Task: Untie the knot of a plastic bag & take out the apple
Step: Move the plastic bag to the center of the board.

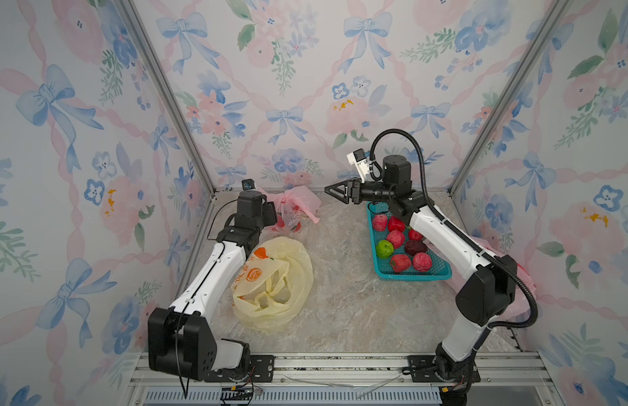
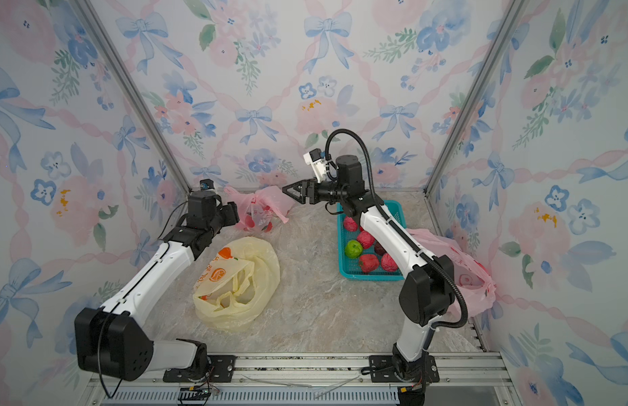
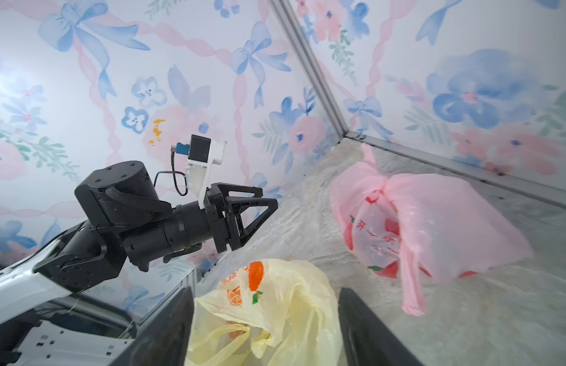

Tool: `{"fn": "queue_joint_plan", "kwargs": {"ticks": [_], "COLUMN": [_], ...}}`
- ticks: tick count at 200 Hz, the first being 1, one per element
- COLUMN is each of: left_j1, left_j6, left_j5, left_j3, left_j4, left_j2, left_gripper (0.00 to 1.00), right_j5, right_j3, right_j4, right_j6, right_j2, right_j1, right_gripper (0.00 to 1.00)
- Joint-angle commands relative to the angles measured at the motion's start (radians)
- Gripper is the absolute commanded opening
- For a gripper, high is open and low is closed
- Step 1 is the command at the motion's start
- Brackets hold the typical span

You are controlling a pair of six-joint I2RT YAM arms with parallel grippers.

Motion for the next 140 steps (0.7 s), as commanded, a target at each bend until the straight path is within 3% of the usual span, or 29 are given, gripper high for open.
{"fn": "queue_joint_plan", "kwargs": {"ticks": [1,23,88,110,122,140], "left_j1": [-0.002,-0.001,0.002,0.001,0.001,0.001], "left_j6": [0.049,0.045,0.033,0.022,0.018,0.004], "left_j5": [-0.127,-0.113,0.035,0.048,0.072,0.086], "left_j3": [0.101,0.212,0.530,0.599,0.602,0.579], "left_j4": [0.041,0.043,-0.057,-0.109,-0.117,-0.118], "left_j2": [0.136,0.265,0.606,0.674,0.689,0.693], "left_gripper": [0.73,0.78,0.78,0.71,0.61,0.57], "right_j5": [0.099,0.149,0.177,0.182,0.180,0.177], "right_j3": [-0.077,-0.108,-0.241,-0.270,-0.278,-0.286], "right_j4": [-0.133,-0.174,-0.153,-0.144,-0.145,-0.145], "right_j6": [-0.087,-0.124,-0.128,-0.120,-0.119,-0.120], "right_j2": [-0.017,-0.058,-0.189,-0.215,-0.223,-0.228], "right_j1": [0.028,0.010,-0.066,-0.089,-0.096,-0.107], "right_gripper": [0.73,0.74,0.74,0.74,0.74,0.74]}}
